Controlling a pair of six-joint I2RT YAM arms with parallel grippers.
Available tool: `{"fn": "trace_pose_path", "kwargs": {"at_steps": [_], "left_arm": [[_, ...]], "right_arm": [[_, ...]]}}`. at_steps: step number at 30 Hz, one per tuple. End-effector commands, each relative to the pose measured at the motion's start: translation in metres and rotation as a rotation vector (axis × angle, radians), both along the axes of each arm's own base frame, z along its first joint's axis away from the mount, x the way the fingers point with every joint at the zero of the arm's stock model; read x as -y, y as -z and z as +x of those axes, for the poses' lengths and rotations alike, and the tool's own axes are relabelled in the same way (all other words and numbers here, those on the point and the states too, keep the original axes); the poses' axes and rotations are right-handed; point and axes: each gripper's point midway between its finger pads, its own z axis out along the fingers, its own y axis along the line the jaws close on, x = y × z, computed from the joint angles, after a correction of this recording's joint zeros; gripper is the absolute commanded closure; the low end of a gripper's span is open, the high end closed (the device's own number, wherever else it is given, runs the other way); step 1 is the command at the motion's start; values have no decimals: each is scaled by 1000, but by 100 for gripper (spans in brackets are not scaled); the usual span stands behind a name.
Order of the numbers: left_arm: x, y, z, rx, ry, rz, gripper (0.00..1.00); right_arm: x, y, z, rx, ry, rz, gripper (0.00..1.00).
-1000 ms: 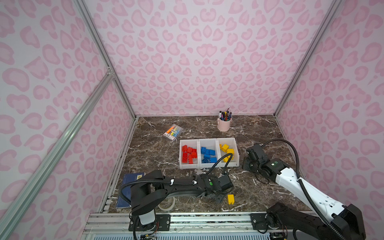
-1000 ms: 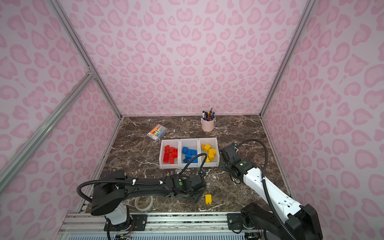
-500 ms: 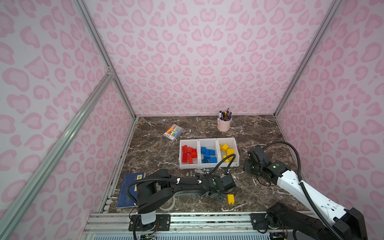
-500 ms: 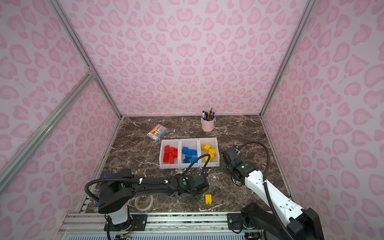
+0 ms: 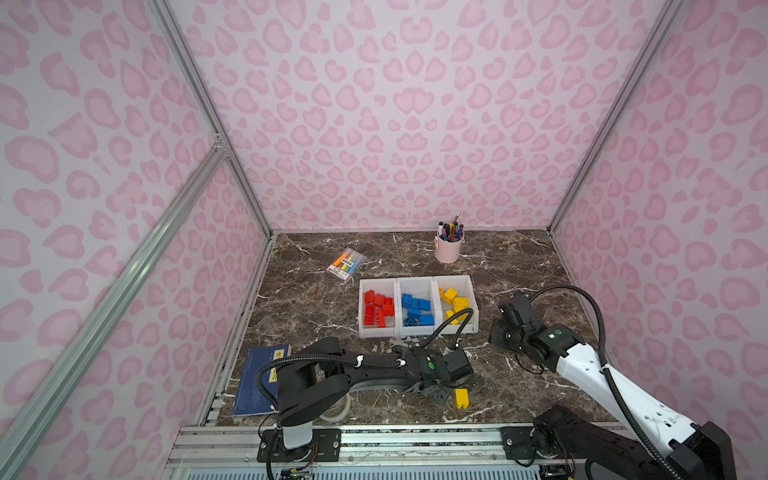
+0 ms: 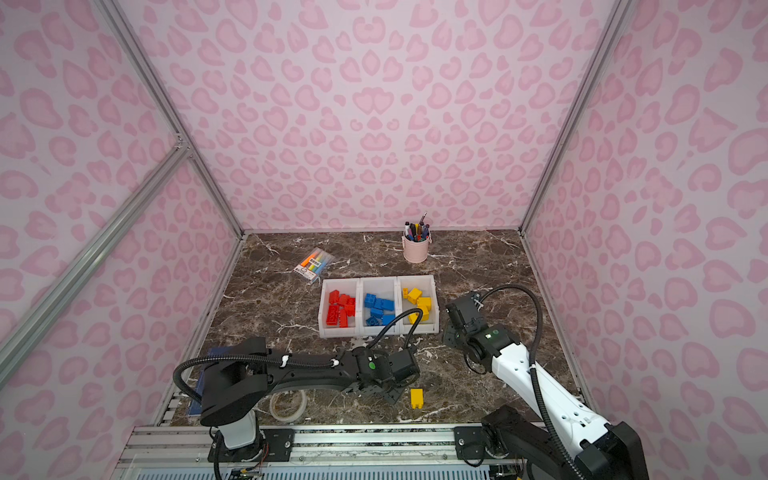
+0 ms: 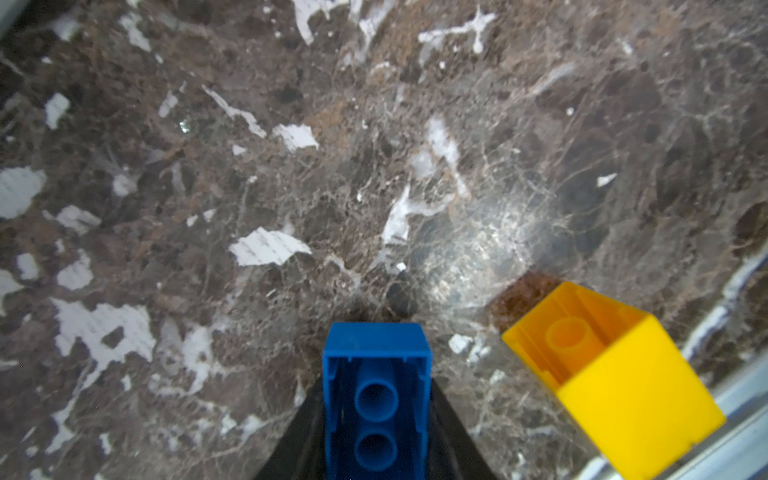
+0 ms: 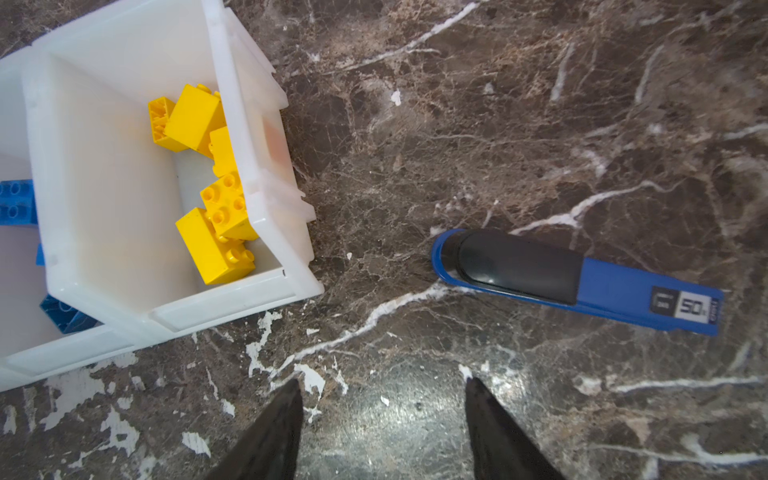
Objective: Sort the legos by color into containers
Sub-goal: 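Close the left gripper on the edge blue brick while the right withdraws, then carry the blue brick over the middle compartment and open the left gripper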
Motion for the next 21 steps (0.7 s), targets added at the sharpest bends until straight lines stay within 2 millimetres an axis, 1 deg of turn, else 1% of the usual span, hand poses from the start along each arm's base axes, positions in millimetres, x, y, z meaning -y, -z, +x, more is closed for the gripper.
{"fn": "trace_pose_path", "kwargs": {"at_steps": [1, 4, 6, 8, 11, 12, 14, 17, 21], "left_arm": [[5, -22, 8, 47, 1, -27, 62], [11, -50, 25, 99, 10, -71, 63], [12, -70, 44, 136, -2, -99, 62], [10, -88, 70, 176, -25, -118, 62], [0, -105, 112, 215, -68, -122, 63], [0, -114, 126, 232, -86, -134, 62], [-11, -119, 155, 248, -130, -133, 62], [-24, -120, 191, 259, -184, -123, 62], [-32, -112, 222, 256, -215, -99, 62]], "right_arm": [[0, 0, -1, 5, 2, 8, 37], [1, -4, -1, 14, 5, 8, 38], [1, -7, -1, 21, 4, 9, 38], [1, -8, -1, 19, 2, 12, 38], [-1, -8, -2, 19, -1, 21, 38], [-1, -7, -2, 18, -4, 25, 38], [-4, -6, -2, 17, -15, 39, 39], [-6, -5, -3, 13, -17, 52, 39], [-6, -3, -5, 11, -9, 60, 39]]}}
